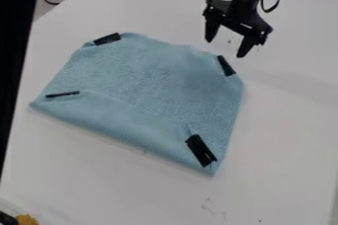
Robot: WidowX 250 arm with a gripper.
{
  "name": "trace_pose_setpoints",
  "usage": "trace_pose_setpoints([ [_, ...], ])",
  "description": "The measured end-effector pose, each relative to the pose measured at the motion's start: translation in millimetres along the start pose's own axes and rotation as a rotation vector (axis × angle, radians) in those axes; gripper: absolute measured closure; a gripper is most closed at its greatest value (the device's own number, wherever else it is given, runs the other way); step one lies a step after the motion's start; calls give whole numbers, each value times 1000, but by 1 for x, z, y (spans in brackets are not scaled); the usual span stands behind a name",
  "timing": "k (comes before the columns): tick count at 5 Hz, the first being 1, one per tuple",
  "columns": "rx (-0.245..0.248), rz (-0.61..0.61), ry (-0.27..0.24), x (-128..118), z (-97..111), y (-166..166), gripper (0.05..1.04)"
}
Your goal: Fold the cloth from top right to bottom left
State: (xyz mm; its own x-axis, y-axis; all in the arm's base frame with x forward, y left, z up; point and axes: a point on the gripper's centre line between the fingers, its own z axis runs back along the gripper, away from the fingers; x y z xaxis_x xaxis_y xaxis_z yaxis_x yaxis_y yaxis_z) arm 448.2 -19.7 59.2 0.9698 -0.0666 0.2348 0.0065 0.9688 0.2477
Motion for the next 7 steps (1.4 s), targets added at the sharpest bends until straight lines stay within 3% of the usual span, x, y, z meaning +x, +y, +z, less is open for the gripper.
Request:
trace_pose_setpoints([
  [2, -75, 57, 52, -12, -21, -9, 90],
  [3, -98, 117, 89, -22, -36, 3, 89],
  [4, -126, 113, 98, -23, -43, -3, 135],
  [6, -152, 64, 94, -20, -46, -8, 628],
  [7, -121, 35, 89, -20, -44, -3, 814],
])
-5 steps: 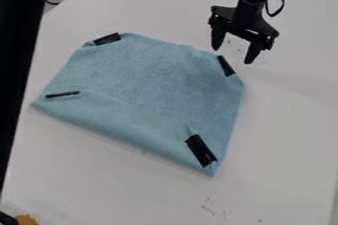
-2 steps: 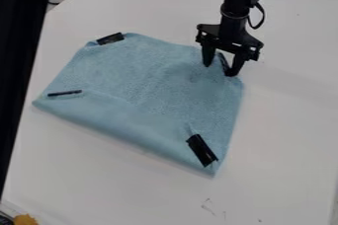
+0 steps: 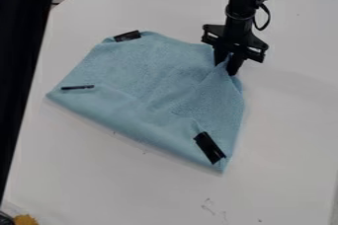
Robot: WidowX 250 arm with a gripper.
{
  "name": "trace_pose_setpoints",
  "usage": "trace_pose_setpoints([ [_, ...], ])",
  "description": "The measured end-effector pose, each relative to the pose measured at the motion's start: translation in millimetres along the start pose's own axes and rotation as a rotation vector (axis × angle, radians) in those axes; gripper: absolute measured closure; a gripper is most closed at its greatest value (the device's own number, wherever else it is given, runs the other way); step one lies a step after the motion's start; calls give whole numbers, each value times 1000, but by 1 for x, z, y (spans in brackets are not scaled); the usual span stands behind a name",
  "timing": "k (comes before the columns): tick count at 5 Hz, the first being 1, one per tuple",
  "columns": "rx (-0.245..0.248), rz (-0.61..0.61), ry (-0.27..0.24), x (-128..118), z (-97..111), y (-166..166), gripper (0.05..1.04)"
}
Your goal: Fold the cloth from top right to bottom left
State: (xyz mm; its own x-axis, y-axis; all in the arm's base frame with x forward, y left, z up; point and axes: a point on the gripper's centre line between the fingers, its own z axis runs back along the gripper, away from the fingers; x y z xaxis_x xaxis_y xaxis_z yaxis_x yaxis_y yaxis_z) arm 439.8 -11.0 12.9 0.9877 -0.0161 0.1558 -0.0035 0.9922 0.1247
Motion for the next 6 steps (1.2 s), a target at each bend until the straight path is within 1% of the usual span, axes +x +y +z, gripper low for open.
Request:
trace_pose_setpoints([
  [1, 48, 16, -66, 0, 29, 17, 946],
  [2, 67, 88, -159, -7, 71, 44, 993],
  [3, 58, 193, -223, -25, 97, 73, 995],
  [4, 39, 322, -209, -57, 92, 113, 995],
  [5, -9, 409, -151, -89, 70, 140, 996],
  [6, -63, 521, -85, -133, 47, 166, 996],
])
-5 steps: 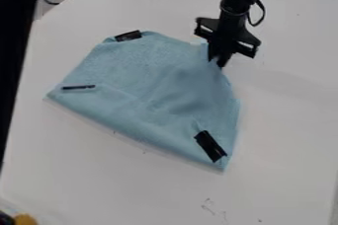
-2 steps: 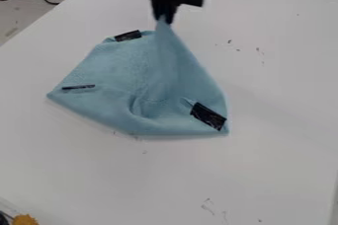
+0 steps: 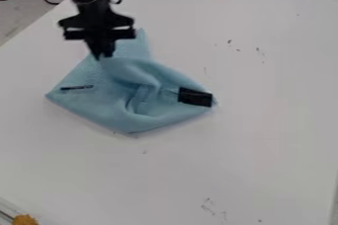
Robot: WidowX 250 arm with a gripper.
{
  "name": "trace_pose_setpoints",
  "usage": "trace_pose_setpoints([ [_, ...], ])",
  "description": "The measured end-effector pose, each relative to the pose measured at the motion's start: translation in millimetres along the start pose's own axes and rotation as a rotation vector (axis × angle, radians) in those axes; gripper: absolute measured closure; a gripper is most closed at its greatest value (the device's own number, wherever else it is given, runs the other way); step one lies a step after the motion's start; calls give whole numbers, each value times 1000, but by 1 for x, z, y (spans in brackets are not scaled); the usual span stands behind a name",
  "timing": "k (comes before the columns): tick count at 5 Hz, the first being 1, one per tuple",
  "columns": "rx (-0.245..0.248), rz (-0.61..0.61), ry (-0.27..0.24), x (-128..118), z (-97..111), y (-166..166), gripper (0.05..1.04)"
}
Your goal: Fold the cloth from top right to bottom left
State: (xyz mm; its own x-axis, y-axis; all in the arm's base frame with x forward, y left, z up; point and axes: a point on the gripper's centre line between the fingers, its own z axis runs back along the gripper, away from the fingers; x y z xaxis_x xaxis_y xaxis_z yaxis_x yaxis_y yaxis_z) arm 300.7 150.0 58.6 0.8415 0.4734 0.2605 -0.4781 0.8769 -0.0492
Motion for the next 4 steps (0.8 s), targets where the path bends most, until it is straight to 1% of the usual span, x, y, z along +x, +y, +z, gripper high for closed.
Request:
trace_pose_setpoints([
  [1, -32, 41, 24, -16, -8, 19, 965],
  [2, 8, 10, 8, -23, -16, 29, 775],
  [3, 50, -70, -19, -20, -16, 30, 506],
  [4, 86, -193, -59, -11, -8, 22, 195],
])
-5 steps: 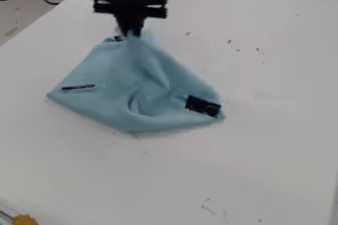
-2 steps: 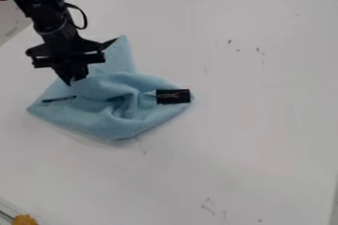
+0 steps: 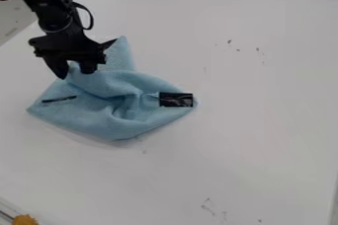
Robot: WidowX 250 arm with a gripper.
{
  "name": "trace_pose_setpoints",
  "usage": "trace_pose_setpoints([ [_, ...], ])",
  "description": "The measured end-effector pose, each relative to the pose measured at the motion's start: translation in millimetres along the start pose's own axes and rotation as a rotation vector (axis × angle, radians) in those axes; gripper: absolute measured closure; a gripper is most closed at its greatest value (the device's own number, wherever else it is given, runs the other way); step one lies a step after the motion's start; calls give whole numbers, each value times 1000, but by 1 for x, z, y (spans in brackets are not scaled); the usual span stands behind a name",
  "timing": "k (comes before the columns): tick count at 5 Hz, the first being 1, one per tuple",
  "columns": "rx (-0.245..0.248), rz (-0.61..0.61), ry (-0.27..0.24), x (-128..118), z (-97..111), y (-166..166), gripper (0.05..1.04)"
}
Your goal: Fold the cloth from top right to bottom left
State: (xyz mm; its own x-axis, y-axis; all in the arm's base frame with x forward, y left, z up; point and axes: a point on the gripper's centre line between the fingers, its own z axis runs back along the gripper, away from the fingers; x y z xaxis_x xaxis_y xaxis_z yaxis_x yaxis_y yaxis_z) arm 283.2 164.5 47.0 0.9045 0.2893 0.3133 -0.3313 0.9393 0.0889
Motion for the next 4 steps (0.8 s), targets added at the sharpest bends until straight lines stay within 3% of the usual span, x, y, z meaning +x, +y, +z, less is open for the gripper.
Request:
trace_pose_setpoints([
  [1, 36, -83, -25, 16, 10, -3, 73],
  [2, 53, -139, -62, 38, 24, -10, 77],
  [4, 72, -207, -86, 64, 45, -21, 83],
])
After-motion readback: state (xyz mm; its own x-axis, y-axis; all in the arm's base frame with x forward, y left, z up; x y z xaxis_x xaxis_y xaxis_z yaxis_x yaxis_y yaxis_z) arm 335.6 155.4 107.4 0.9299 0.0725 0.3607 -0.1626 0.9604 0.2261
